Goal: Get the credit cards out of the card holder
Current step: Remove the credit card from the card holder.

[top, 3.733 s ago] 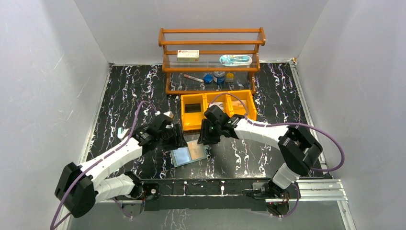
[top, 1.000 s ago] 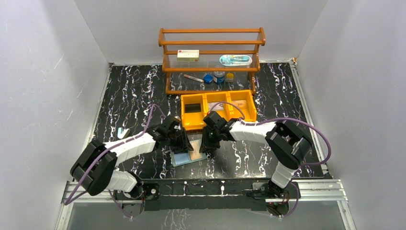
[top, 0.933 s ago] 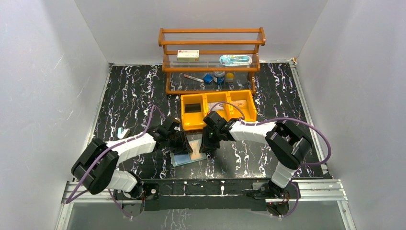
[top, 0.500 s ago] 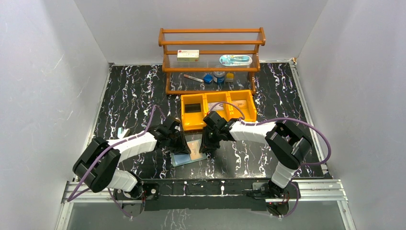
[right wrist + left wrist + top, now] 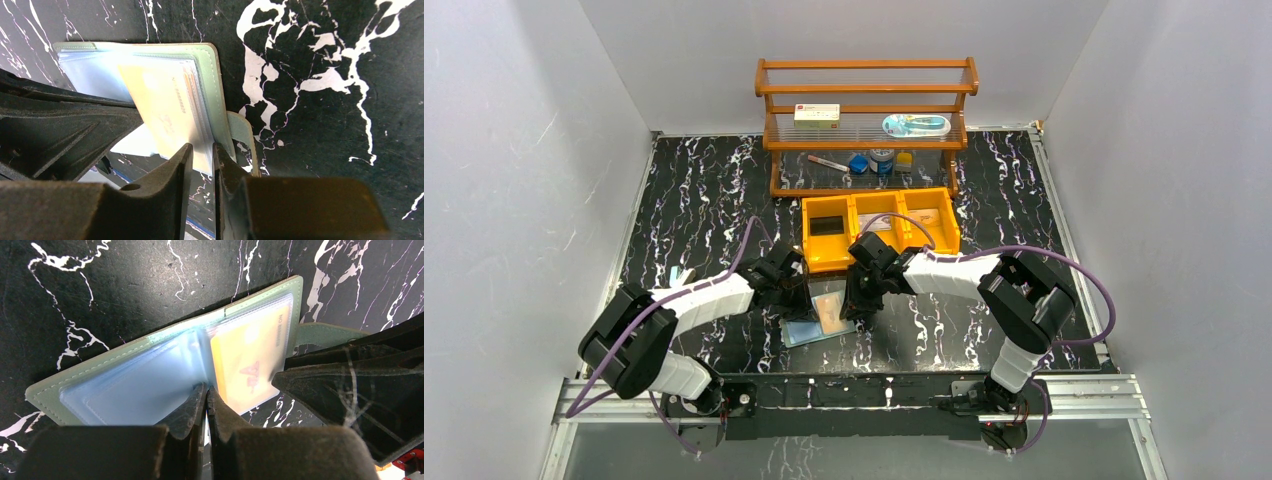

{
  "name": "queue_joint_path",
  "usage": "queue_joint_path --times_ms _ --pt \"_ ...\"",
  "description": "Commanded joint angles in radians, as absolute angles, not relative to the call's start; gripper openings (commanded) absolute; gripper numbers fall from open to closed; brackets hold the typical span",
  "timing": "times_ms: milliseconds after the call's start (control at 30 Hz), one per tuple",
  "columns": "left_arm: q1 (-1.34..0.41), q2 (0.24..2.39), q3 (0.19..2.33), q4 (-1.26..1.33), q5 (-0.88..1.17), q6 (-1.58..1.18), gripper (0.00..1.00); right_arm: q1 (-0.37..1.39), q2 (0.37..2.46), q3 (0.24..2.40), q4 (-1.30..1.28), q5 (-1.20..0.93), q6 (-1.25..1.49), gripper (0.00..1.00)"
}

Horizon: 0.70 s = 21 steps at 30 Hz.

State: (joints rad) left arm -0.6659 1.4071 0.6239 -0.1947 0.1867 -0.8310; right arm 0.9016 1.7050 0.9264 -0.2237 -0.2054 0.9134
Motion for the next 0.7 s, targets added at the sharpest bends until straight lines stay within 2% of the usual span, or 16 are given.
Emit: queue_joint_path --times_ms 0,133,667 --pt "-0.669 1.422 0.6 -0.335 0.061 -0.779 0.03 0.908 1.694 0.933 -0.213 -0.226 0.912 0.3" --pt "-0.669 1.409 0.599 -0.329 0.075 -0.775 0.04 0.908 1.673 0.94 -0.168 -0.268 0.908 0.32" --pt "-0.669 1.34 0.623 -0.334 0.084 -0.781 0.07 0.908 1.634 0.988 -0.095 -0.324 0.937 0.3"
